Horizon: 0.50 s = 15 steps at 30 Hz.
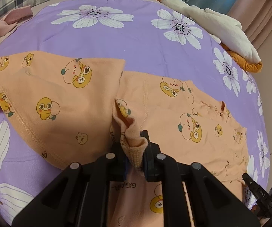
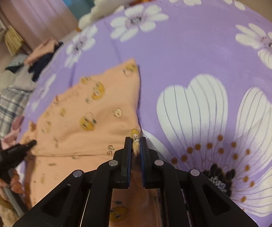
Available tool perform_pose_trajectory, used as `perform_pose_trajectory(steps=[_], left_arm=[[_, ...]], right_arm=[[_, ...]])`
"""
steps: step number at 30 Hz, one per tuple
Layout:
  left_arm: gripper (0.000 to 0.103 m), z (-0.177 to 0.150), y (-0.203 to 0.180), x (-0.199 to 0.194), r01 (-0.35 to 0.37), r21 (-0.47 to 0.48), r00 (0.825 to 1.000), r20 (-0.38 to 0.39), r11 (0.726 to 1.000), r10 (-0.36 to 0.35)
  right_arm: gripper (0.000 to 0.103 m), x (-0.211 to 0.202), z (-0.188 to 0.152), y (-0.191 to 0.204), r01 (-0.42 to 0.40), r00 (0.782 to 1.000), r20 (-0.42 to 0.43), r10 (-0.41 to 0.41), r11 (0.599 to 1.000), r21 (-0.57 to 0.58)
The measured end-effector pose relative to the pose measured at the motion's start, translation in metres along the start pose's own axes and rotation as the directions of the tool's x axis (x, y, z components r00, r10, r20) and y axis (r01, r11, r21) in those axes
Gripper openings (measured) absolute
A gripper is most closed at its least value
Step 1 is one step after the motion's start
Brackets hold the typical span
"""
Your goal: Fold small clothes
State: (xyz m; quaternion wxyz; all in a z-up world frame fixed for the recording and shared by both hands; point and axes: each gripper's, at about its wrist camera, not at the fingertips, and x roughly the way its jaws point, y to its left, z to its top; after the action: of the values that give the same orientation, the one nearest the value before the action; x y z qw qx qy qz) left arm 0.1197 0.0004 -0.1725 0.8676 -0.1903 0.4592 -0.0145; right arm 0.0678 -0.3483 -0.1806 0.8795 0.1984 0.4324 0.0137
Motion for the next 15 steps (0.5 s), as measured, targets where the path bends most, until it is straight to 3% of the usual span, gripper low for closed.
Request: perform_pose_trajectory(steps=[12,14,15], left_arm=[[0.027,-0.008,-0.001,-0.018,0.025,0.007,0.999,-0.041,1.000,-0.025],[0.034,-0.009,0.002,-0.026,0.048,-0.004,0.998,-0.041,0.999,-0.048],[0.045,-0.010,0.004,-0.032,0.062,-0.014,0.997,-0.034,0.998,-0.062]], right_arm=[[0.008,0.002,-0.001,0.000,0.017,1.000,0.004,-0.017,1.000,-0.008],[0.008,0.001,-0.001,0.001,0.022,1.000,0.005,-0.022,1.000,-0.014],[0.009,0.001,-0.001,0.001,0.022,1.000,0.005,-0.022,1.000,-0.012]])
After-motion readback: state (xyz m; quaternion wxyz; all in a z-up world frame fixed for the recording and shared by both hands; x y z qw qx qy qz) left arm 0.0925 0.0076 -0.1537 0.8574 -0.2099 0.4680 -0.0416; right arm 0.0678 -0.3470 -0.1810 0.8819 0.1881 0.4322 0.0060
